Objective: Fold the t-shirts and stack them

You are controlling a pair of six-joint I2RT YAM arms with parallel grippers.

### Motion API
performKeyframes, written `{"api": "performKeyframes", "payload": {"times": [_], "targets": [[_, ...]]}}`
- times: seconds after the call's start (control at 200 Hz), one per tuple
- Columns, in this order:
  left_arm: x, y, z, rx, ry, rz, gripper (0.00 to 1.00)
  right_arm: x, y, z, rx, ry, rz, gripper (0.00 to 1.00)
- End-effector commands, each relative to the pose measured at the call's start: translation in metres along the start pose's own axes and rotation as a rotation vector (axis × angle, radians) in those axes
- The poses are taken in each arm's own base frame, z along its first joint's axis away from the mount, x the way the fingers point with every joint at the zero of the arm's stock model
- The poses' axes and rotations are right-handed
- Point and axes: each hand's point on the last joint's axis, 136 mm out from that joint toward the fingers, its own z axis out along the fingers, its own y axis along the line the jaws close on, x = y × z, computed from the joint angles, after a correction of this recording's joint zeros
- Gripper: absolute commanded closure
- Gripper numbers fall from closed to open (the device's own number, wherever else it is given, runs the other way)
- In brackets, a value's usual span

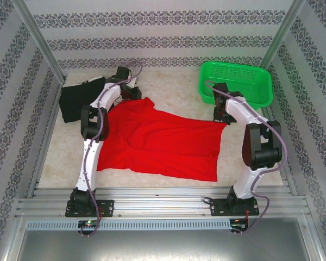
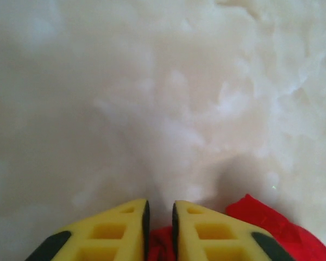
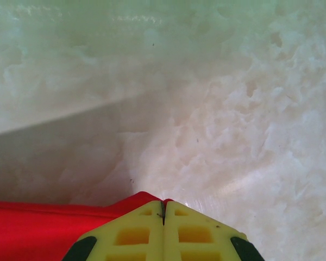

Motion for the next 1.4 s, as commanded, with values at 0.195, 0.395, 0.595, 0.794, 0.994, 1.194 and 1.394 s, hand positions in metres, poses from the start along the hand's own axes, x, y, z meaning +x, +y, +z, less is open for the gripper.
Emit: {"api": "performKeyframes", "payload": {"times": [0.195,0.395,0.595,0.794,0.994,1.194,1.394], "targets": [[-0.034,-0.027,-0.042,0.023,-0.11,-0.006,1.0,-0.008,0.001,-0.016,-0.03,-0.052,0.034,1.0],[-0.082,-0.039,-0.102,-0.022,-0.354,0.033,1.0,-0.008,0.003,-0.016,-0.065,-0.058,0.07,1.0],[-0.087,-0.036,-0.134,-0.072,-0.486,0.053,1.0,-0.008,0.006,-0.015,-0.081,-0.062,0.079,1.0],[-0.053,-0.027,-0.124,-0.084,-0.449,0.067,1.0,-0.008,0.008,-0.015,-0.088,-0.06,0.077,1.0],[-0.004,-0.007,-0.105,-0.121,-0.331,0.026,1.0,-0.004,0.007,-0.014,-0.087,-0.05,0.07,1.0],[0.064,-0.006,-0.082,-0.054,-0.182,-0.061,0.92,0.0,0.002,-0.015,-0.081,-0.05,0.069,1.0],[0.075,-0.01,-0.092,-0.008,-0.176,-0.118,0.41,-0.003,0.001,-0.016,-0.082,-0.053,0.075,1.0]]}}
